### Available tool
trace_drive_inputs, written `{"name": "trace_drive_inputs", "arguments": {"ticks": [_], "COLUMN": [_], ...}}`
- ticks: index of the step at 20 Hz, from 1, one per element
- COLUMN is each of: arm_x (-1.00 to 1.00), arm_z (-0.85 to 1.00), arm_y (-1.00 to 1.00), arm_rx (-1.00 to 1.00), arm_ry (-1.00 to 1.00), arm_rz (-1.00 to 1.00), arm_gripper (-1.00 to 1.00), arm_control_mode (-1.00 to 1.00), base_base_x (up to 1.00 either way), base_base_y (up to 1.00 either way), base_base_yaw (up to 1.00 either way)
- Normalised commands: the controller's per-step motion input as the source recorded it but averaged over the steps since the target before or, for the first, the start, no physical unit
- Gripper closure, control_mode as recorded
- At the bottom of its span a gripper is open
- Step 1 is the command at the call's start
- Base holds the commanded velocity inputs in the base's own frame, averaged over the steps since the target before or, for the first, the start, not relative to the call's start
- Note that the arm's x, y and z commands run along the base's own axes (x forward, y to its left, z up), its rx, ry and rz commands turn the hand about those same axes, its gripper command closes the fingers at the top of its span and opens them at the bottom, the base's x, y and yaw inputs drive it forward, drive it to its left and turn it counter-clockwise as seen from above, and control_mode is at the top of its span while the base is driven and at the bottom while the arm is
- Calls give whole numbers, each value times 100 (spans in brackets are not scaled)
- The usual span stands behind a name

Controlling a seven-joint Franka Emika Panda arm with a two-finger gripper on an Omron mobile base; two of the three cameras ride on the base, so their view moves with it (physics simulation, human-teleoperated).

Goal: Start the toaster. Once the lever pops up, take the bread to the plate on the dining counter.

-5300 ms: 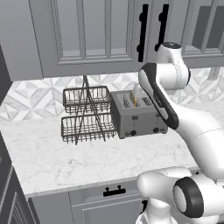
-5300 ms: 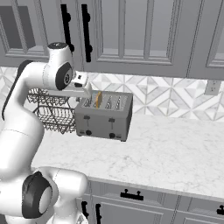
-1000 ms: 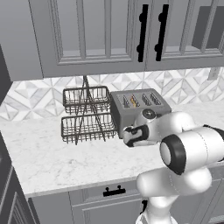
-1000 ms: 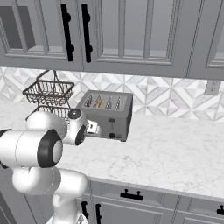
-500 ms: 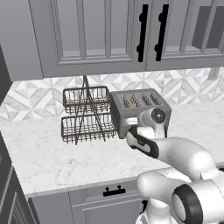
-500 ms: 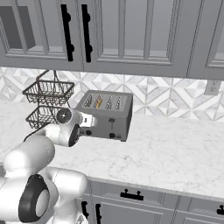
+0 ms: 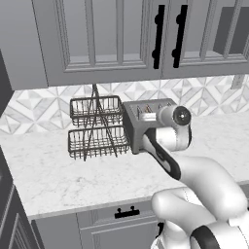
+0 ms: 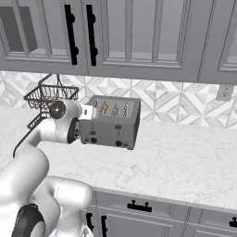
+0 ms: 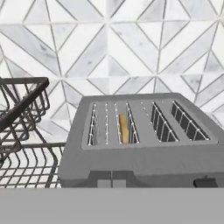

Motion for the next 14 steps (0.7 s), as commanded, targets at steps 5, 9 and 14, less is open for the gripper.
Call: {"name": "trace_drive_inputs", "arguments": {"ticks": [5, 9, 14], "arm_x": [-48, -28, -28], "arm_z": [64, 62, 24], "arm_y": [-3, -15, -11], "arm_rx": [7, 10, 11], "arm_ry": [12, 13, 13], "arm_rz": [-9, -1, 0], "arm_gripper": [-100, -100, -100], "arm_control_mode": [-100, -100, -100], "base_base_x": [0, 0, 0], "base_base_y": [0, 0, 0], "base_base_yaw": [0, 0, 0]}}
